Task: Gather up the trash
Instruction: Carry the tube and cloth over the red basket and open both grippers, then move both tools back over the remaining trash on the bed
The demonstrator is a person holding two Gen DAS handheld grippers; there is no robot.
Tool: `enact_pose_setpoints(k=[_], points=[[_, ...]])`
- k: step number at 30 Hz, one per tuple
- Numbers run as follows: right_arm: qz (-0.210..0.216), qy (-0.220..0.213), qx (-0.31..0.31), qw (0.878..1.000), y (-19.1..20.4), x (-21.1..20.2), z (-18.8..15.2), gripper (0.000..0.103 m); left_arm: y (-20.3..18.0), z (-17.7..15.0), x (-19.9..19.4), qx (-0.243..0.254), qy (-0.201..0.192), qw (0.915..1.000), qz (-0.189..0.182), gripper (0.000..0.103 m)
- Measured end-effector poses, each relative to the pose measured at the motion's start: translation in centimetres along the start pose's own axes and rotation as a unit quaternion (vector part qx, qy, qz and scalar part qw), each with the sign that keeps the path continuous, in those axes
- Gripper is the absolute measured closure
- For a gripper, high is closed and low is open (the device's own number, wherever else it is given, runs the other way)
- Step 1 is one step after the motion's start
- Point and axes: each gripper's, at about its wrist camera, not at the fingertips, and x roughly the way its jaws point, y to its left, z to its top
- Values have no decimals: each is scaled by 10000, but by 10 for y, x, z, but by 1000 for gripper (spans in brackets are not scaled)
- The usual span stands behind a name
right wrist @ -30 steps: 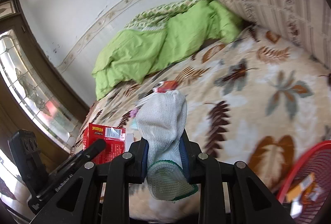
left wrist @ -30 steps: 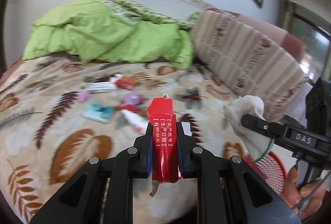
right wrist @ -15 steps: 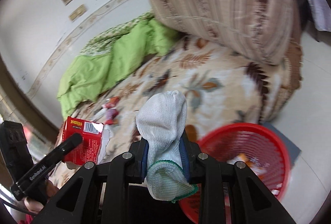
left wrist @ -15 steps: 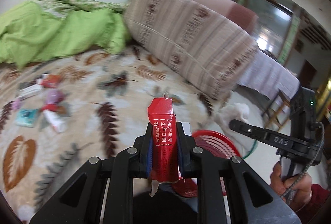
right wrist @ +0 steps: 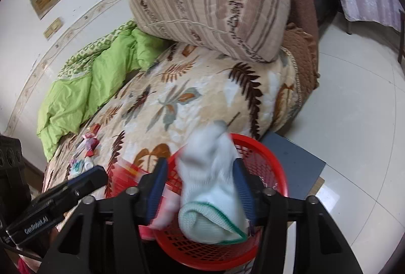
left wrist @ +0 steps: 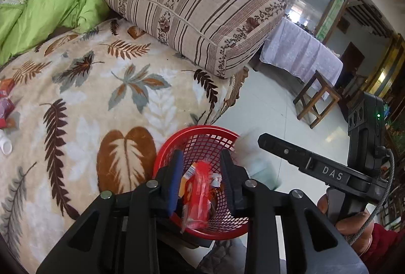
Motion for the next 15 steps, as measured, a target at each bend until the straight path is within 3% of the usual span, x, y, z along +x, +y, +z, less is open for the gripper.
enact_pose_setpoints(k=[6,15], points=[[15,-50,1,10000,2,0,1,45,16,3,-19,-100,-237,9995,194,68],[655,185,-467,9966,58,28,-2,45,88,-6,-66,-729,-547,9914,936,62]])
